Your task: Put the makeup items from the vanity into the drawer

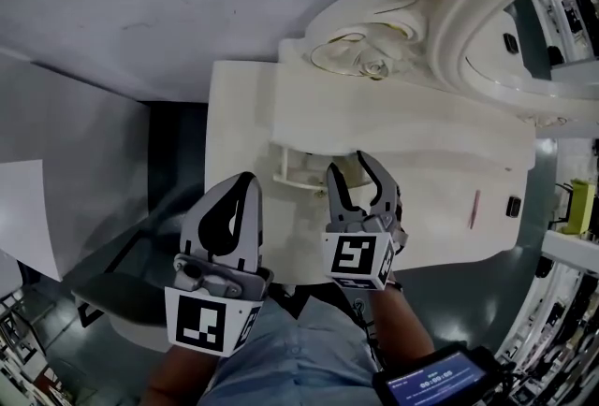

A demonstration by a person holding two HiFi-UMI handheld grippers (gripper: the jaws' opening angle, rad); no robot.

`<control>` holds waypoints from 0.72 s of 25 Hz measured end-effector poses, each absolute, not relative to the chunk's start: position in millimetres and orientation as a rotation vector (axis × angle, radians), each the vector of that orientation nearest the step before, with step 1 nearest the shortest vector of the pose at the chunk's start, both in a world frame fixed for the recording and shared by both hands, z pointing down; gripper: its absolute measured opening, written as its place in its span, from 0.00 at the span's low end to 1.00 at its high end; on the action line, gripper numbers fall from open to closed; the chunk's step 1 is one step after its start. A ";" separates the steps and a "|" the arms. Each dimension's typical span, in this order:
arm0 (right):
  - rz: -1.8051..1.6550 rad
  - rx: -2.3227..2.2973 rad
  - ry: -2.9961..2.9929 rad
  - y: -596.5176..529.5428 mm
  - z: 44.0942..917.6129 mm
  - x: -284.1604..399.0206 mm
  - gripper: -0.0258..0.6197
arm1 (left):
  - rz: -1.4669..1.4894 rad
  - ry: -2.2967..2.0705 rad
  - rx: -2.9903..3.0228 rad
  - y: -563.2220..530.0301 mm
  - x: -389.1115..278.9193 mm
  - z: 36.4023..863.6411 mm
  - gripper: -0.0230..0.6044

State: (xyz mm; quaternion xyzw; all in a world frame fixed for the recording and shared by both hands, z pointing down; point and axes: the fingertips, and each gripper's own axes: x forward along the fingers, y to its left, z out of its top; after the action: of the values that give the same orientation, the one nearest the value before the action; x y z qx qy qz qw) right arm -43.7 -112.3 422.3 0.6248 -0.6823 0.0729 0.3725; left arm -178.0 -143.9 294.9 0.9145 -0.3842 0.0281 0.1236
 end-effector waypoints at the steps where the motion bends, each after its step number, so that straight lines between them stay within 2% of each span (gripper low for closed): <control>1: 0.187 1.611 -1.754 -111.6 420.3 -43.0 0.32 | 0.080 -1.118 2.671 -142.6 -177.3 293.2 0.04; 12: 0.212 1.729 -1.764 -63.4 396.1 -2.5 0.30 | 0.066 -1.050 2.743 -99.4 -137.7 272.4 0.04; 18: 0.317 1.637 -1.877 -15.9 419.7 9.1 0.27 | 0.114 -1.004 2.761 -61.1 -104.1 275.3 0.04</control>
State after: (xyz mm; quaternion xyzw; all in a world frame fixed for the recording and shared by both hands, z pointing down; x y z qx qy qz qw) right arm 9.1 -15.9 419.7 0.6199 -0.7108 0.1199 0.3101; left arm -104.1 -61.1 275.3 0.9343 -0.3397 0.0387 0.1007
